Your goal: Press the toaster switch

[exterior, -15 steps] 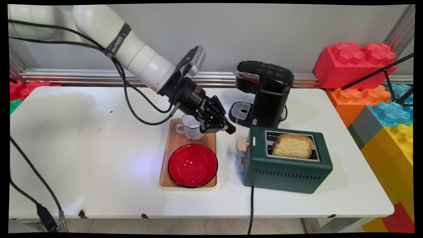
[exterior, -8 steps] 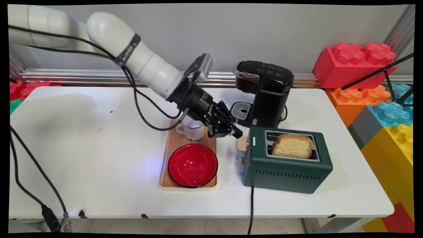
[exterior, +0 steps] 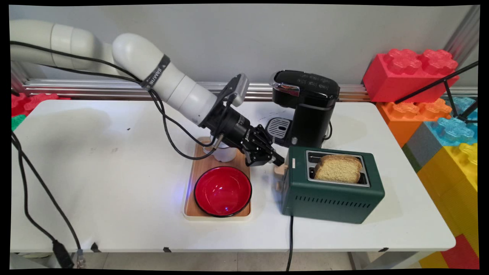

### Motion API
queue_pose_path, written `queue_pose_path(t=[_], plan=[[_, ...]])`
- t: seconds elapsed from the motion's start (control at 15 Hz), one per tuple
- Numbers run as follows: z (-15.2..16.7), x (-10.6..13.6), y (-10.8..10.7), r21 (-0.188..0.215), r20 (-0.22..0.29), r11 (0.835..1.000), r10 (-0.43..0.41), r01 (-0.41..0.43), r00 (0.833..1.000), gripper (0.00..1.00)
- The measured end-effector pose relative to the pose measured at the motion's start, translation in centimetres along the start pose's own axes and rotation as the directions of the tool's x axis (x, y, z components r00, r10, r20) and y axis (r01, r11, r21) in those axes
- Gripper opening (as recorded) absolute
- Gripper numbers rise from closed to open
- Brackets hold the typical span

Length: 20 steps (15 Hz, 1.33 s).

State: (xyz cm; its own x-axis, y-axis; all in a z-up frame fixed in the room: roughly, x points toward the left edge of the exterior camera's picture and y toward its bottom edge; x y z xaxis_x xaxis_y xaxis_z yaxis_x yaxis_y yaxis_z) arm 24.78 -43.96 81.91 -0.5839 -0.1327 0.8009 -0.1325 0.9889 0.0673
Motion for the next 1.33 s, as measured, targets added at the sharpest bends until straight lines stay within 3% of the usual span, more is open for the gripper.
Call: queue_pose_path(t=[0.67, 1.33], plan=[[1.7, -1.2, -0.5, 0.005, -0.028, 1.0, -0.014, 0.014, 1.0, 0.0], [2.7, -3.4, -0.6, 0.006, -0.008, 1.0, -0.03, 0.03, 1.0, 0.0]])
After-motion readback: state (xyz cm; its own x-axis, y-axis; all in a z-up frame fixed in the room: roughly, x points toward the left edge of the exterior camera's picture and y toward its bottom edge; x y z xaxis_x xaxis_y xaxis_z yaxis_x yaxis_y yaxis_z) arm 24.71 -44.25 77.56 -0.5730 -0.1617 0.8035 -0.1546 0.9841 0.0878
